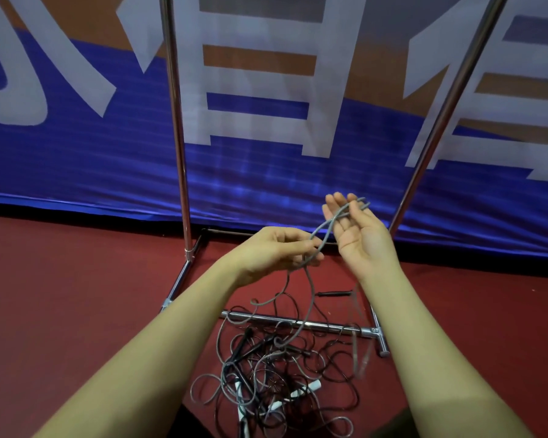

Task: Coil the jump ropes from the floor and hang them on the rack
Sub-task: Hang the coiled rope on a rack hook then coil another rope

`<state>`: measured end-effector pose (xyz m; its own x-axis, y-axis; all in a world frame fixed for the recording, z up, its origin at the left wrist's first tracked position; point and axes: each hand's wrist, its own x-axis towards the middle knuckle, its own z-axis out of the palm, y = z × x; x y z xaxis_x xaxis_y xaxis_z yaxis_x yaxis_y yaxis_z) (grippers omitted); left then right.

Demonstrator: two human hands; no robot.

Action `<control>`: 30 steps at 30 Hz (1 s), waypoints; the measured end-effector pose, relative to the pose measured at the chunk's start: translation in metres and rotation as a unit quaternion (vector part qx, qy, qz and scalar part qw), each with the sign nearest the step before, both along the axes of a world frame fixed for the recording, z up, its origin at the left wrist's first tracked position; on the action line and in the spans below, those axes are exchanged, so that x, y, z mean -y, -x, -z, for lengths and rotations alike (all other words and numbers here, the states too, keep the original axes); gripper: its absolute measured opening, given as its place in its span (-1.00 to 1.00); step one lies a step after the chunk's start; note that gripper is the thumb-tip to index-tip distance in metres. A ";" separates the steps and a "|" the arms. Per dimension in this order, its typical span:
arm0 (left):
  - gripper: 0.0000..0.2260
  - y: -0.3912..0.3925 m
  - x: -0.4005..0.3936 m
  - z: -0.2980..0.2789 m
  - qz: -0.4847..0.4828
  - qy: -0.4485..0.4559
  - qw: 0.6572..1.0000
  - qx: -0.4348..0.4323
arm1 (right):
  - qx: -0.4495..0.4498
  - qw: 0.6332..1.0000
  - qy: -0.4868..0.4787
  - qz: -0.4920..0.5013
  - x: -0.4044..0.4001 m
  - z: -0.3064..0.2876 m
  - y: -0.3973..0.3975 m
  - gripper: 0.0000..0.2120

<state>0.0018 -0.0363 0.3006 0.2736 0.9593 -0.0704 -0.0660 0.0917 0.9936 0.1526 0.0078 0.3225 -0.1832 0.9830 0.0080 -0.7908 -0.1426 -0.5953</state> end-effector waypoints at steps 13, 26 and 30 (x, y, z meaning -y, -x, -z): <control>-0.97 0.002 0.001 -0.017 -0.030 -0.003 1.000 0.007 | 0.054 0.998 0.031 -0.024 -0.008 0.016 -0.001 -0.81; -0.87 0.031 -0.014 -0.022 -0.308 -0.049 0.911 0.270 | 0.362 0.876 -0.109 -0.299 0.020 0.022 0.022 -0.65; -0.89 0.048 -0.018 -0.015 -0.353 -0.045 0.891 0.283 | 0.347 0.861 -0.119 -0.352 0.023 0.021 0.018 -0.80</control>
<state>-0.0459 -0.0179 0.3161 -0.4320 0.9015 -0.0265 -0.5690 -0.2496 0.7835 0.1347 -0.0150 0.3016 -0.7746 0.6122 -0.1586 0.0007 -0.2499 -0.9683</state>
